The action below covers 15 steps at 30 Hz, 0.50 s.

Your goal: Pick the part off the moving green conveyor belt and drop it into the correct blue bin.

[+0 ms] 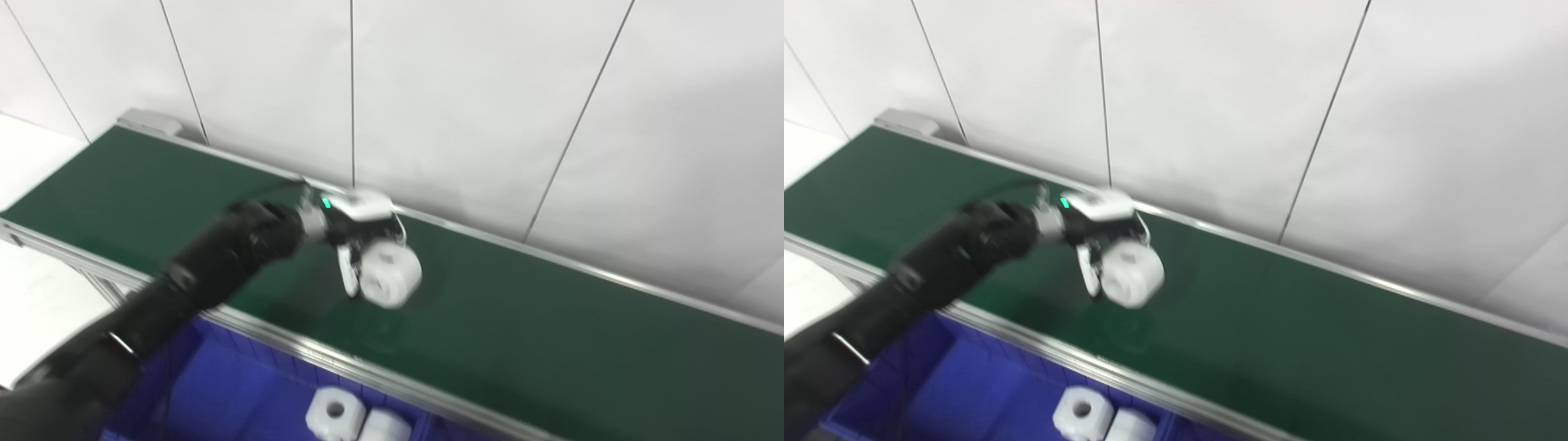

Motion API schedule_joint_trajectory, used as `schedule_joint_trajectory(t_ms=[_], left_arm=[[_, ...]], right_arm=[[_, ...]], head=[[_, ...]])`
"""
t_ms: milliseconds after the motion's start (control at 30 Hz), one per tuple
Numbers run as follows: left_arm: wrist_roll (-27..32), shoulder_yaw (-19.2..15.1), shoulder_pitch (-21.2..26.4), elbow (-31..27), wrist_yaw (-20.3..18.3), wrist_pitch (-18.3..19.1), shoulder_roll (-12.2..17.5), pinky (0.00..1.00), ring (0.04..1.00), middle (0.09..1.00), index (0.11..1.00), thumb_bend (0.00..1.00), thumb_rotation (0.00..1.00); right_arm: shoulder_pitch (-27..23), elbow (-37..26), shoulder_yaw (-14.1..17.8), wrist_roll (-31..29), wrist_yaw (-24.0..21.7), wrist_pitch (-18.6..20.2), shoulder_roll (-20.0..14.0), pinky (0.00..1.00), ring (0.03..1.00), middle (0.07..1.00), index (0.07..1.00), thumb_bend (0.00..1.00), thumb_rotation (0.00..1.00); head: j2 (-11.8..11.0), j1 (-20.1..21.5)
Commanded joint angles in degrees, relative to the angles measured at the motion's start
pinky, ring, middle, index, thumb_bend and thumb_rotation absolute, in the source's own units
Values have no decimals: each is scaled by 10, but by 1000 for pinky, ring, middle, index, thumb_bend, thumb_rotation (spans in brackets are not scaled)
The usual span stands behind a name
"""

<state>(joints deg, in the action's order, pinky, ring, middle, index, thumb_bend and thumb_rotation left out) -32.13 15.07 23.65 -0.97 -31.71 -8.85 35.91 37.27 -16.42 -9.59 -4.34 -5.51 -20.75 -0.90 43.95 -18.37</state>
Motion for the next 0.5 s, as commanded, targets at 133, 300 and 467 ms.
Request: schedule_joint_trajectory(t_ms=[133,300,467], left_arm=[[47,-77,-34,-127,-4,36,53,498,514,496,482,525,0],[50,-145,-113,-228,4,69,74,495,538,513,471,523,0],[53,-194,-188,-298,-10,95,92,530,575,526,459,521,0]], right_arm=[[-2,-33,2,-25,-5,21,-13,1000,1000,1000,1000,891,1000],[-11,-47,6,-45,-10,43,-28,1000,1000,1000,1000,893,1000],[-19,-53,17,-65,-15,60,-47,1000,1000,1000,1000,891,1000]], head=[[21,-35],[32,-72],[43,-122]])
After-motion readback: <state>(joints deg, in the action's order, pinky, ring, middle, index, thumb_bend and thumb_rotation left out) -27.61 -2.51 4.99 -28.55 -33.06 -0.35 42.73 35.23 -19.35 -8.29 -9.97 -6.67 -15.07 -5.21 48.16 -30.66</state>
